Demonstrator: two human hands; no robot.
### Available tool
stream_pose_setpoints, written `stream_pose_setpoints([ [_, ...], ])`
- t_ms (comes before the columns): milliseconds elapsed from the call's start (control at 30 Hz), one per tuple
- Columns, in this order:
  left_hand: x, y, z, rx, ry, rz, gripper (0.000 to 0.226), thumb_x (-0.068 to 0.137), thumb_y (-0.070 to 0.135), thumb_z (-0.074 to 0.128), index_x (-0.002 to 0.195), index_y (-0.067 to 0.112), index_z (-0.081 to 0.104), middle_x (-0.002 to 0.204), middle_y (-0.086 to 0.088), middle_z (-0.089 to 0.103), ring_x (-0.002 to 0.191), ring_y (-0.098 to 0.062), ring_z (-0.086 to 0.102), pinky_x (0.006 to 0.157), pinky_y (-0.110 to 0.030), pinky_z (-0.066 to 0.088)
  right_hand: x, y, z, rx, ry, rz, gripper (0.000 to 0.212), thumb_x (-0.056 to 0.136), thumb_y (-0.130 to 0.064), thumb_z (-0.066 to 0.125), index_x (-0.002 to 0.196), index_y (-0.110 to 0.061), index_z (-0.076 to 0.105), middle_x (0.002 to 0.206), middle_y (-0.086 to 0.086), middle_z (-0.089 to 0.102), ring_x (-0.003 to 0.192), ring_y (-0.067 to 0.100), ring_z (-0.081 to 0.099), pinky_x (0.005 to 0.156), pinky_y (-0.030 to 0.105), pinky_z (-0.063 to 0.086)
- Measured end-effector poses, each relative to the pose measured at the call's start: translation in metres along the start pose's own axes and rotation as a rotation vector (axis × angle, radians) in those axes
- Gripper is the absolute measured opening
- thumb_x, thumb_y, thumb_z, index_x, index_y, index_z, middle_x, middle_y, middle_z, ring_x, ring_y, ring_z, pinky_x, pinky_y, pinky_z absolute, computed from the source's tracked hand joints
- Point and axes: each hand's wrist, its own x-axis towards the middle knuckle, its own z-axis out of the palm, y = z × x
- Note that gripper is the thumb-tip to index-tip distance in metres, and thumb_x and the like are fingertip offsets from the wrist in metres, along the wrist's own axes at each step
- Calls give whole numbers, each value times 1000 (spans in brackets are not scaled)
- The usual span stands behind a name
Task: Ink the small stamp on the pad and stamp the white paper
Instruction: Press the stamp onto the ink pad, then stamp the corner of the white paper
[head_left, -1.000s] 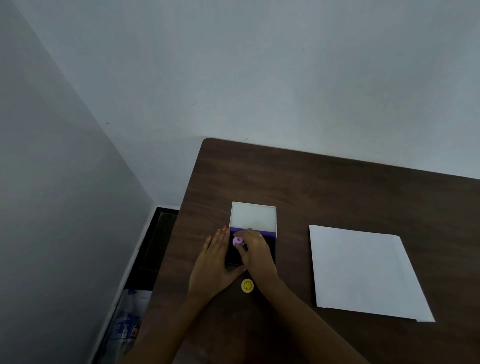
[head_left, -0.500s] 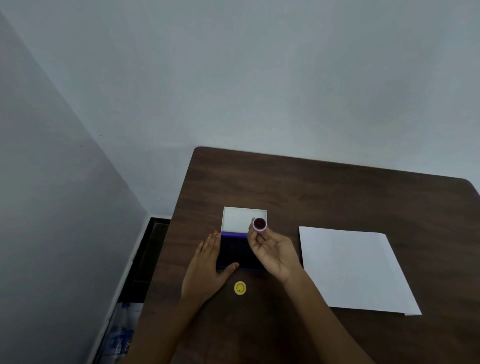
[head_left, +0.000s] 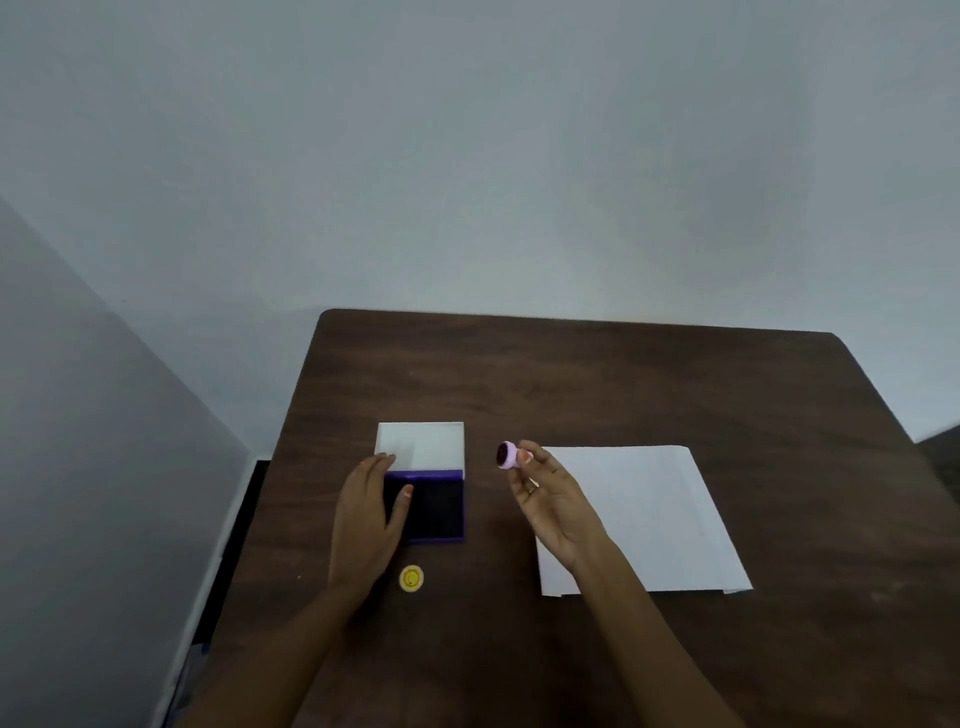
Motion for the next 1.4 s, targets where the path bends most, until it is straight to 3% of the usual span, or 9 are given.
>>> stream_pose_setpoints([
  [167,6,68,46,-43,-81,147,45,82,14,64,124,13,48,131,-9,52,123,-21,45,104,-34,31,-11,-33,-40,-157,66,-129,12,81,-10,59,88,-15,68,95,3,70,92,15,66,79,19,53],
  [467,-8,184,168,8,-294,393,45,88,27,55,130,13,44,141,-9,44,132,-25,37,111,-32,17,-26,-103,-121,53,287,-296,16,86,-10,55,93,-10,69,78,2,76,76,12,71,57,20,57],
  [567,-9,208,199,48,-333,353,59,87,42,52,137,19,31,150,-4,29,138,-22,24,112,-33,5,-27,-121,-146,12,372,-285,18,84,-18,59,100,-12,66,87,6,75,82,18,69,69,30,59],
  [667,-8,220,224,122,-375,339,76,84,55,48,142,20,14,154,-1,14,141,-19,11,109,-32,-8,-25,-137,-166,61,433,-348,12,84,-12,58,92,-16,67,82,1,74,75,10,70,57,18,56],
  [833,-13,221,248,278,-422,328,92,78,69,39,143,18,-3,156,-2,0,142,-19,-2,108,-38,-17,-13,-152,-187,42,443,-385,18,85,-6,54,101,-10,61,97,4,65,94,12,62,76,18,55],
  [967,-19,214,255,328,-421,310,95,75,76,29,143,19,-5,156,0,-1,142,-19,-2,109,-39,-18,3,-153,-194,-180,499,-371,22,83,-11,59,105,-11,61,96,0,67,93,10,61,84,26,48],
  [1100,-19,214,256,317,-401,307,94,73,77,28,143,21,1,155,-1,5,142,-21,5,112,-42,-10,20,-147,-197,-537,606,-370,20,77,-17,69,96,-18,66,90,-3,68,85,7,61,76,24,49],
  [1267,-18,214,255,308,-411,306,95,72,79,27,143,21,4,155,-2,7,142,-21,6,111,-42,-12,38,-141,-196,-932,527,-441,20,78,-18,69,97,-12,65,92,2,66,84,12,60,68,15,44],
  [1400,-18,213,256,287,-418,283,97,72,77,34,143,19,3,155,-4,4,142,-23,3,110,-42,-14,43,-136,-193,-1127,482,-478,20,82,-17,65,99,-7,63,101,14,67,86,16,58,82,33,50],
])
